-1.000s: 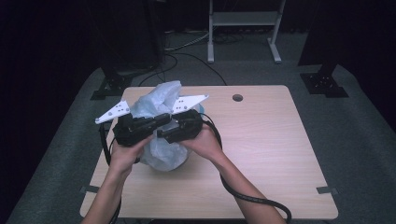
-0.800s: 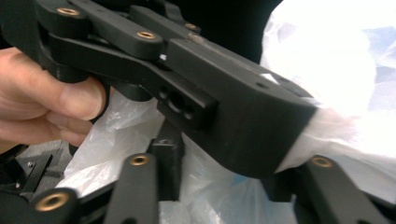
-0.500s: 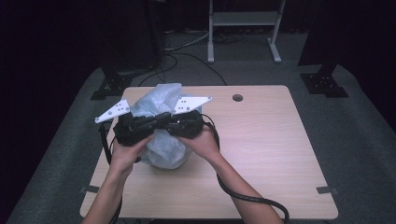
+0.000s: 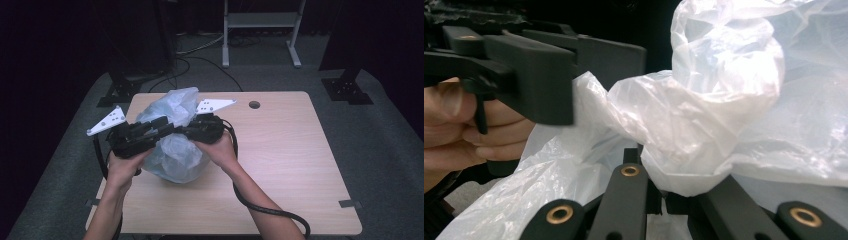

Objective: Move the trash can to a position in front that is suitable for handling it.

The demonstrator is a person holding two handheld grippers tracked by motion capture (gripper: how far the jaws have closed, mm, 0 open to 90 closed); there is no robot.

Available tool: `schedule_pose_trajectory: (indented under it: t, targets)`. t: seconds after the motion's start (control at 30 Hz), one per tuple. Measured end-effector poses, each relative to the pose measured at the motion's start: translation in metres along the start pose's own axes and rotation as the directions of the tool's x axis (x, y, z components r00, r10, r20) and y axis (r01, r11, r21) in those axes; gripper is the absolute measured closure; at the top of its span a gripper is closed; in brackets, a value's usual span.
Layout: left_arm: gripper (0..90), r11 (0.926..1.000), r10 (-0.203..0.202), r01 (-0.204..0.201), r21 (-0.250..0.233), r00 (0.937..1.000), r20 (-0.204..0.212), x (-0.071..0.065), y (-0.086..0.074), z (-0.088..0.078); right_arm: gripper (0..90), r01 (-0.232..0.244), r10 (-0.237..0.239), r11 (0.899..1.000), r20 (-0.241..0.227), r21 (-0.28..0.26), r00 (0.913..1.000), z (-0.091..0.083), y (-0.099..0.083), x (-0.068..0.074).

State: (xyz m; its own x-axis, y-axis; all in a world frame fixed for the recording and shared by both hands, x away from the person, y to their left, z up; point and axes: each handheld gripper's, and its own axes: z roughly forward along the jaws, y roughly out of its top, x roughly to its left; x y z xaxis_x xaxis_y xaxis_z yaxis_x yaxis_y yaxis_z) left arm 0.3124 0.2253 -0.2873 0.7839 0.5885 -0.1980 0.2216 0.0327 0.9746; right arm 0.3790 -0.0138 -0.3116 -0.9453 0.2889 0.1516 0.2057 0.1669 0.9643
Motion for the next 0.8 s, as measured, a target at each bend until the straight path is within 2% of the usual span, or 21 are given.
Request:
schedule_pose_trajectory:
  t: [0.33, 0.43, 0.63, 0.73, 0.8]
  targets:
    - [45.3, 0.9985, 0.040, -0.042, -0.034, 0.9968, -0.070, 0.003, -0.005, -0.024, 87.9, -0.066, 0.066, 0.997, -0.002, -0.038, 0.9978, -0.009, 0.005, -0.010]
    - [40.5, 0.9980, 0.047, -0.049, -0.039, 0.9967, -0.067, 0.004, -0.007, -0.029, 87.9, -0.084, 0.084, 0.995, 0.001, -0.050, 0.9965, -0.013, 0.008, -0.013]
    - [37.8, 0.9954, 0.081, -0.084, -0.046, 0.9941, -0.072, 0.005, -0.015, -0.044, 88.0, -0.102, 0.103, 0.993, 0.014, -0.065, 0.9946, -0.018, 0.012, -0.018]
    - [37.8, 0.9939, 0.095, -0.100, -0.046, 0.9901, -0.104, 0.006, -0.019, -0.049, 88.0, -0.111, 0.112, 0.991, 0.013, -0.081, 0.9936, -0.020, 0.015, -0.019]
    - [37.0, 0.9944, 0.086, -0.092, -0.051, 0.9900, -0.111, 0.008, -0.023, -0.052, 88.0, -0.117, 0.119, 0.989, 0.014, -0.087, 0.9928, -0.022, 0.017, -0.020]
